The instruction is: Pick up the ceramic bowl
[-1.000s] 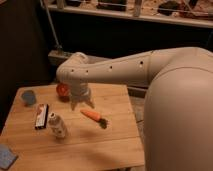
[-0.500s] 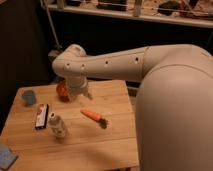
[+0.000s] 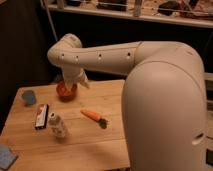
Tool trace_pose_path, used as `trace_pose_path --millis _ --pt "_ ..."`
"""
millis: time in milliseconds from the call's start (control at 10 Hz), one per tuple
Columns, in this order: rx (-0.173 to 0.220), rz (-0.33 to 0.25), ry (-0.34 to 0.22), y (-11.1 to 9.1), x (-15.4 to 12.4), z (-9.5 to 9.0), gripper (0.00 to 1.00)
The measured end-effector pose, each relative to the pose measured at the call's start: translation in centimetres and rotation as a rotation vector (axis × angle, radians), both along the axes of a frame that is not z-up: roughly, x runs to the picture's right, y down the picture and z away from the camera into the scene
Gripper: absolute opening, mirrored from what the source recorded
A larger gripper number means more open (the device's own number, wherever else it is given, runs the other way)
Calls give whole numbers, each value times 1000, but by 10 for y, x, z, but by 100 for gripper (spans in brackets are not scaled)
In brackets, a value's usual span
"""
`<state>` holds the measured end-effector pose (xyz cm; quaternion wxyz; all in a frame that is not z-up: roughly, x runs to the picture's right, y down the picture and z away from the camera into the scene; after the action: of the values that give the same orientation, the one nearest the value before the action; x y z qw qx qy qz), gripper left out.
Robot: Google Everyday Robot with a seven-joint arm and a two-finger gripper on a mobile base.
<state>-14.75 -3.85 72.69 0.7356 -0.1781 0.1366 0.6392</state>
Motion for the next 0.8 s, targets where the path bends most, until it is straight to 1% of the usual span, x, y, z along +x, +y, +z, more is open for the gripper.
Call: trace_pose_path --millis 300,400,500,600,800 --pt "58 -12 -25 -40 -11 6 65" --pt "85 -20 -33 -56 -17 11 65" --pt "101 -24 -35 -67 -21 17 65" --pt "112 -28 -38 -78 -25 25 65" --pt "114 -39 -48 -91 -31 47 65"
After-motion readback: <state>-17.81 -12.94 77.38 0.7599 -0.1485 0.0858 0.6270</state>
